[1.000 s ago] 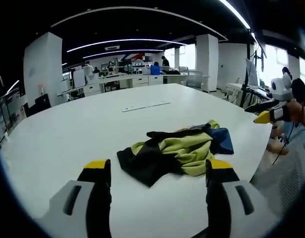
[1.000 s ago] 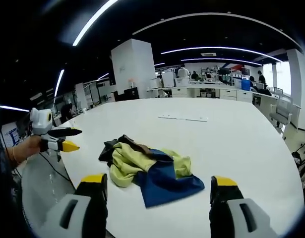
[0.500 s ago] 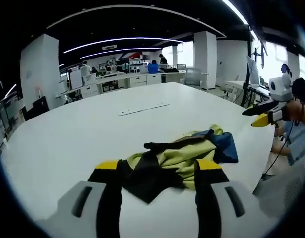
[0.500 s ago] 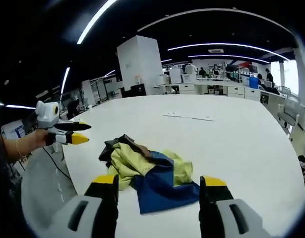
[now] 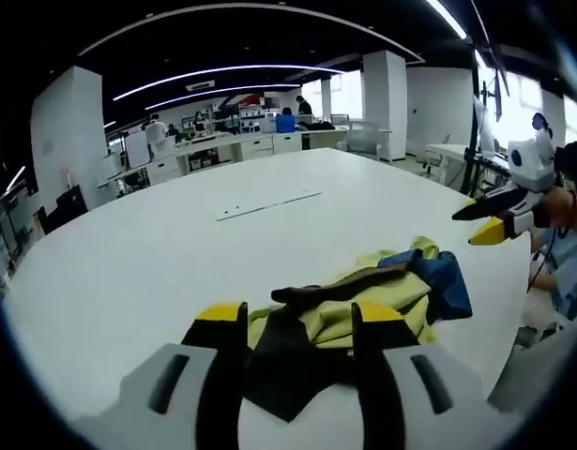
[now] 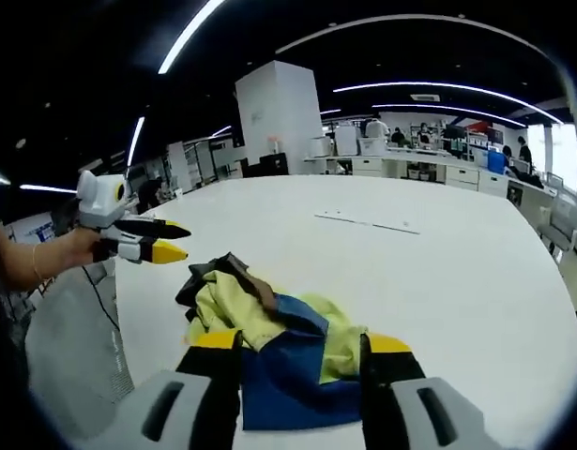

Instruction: Fold the garment on the visible template until the final outline fits inside the template.

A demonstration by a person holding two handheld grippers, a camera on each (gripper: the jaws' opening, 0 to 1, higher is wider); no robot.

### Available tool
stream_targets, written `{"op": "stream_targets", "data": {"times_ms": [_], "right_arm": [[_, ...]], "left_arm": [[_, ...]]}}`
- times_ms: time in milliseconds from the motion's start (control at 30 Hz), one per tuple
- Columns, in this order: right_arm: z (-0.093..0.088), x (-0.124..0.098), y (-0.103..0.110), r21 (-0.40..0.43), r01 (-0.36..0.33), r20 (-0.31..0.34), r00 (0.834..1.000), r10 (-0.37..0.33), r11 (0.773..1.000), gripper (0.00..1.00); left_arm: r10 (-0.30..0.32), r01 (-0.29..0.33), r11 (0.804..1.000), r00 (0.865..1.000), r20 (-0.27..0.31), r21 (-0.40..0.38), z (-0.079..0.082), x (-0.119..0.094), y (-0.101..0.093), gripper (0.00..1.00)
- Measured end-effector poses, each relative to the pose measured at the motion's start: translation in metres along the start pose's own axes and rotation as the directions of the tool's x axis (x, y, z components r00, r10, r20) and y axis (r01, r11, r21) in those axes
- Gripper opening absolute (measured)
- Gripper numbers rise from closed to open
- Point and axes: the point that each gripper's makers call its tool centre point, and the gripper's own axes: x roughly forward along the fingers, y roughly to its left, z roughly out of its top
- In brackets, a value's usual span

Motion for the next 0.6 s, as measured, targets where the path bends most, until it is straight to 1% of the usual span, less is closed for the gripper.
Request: {"op": "stream_targets", "data": {"times_ms": [100,300,400,467,600], "right_arm": [[-0.002,0.010,-0.004,-0.002,-0.009,-0.011,1.000,0.009,1.000,0.46],[-0.002,0.026,-0.008,-0.012,-0.025,-0.021,0.999,0.024,1.000,0.43],[-0.004,0.035,-0.009,-0.016,-0.034,-0.027,0.999,0.033,0.999,0.41],[-0.007,0.040,-0.010,-0.037,-0.037,-0.042,0.998,0.035,0.999,0.40],[-0.013,0.051,-0.009,-0.089,-0.047,-0.073,0.997,0.040,0.995,0.36]], "left_arm": [[-0.005,0.005,1.000,1.000,-0.006,-0.028,-0.003,0.012,0.004,0.40],[-0.017,0.015,0.999,0.998,-0.054,-0.042,-0.017,0.030,0.006,0.36],[-0.019,0.017,0.999,0.998,-0.065,-0.042,-0.024,0.037,0.007,0.32],[-0.019,0.015,0.998,0.997,-0.077,-0.053,-0.028,0.042,0.007,0.31],[-0.022,0.017,0.998,0.996,-0.082,-0.055,-0.032,0.049,0.007,0.30]]}}
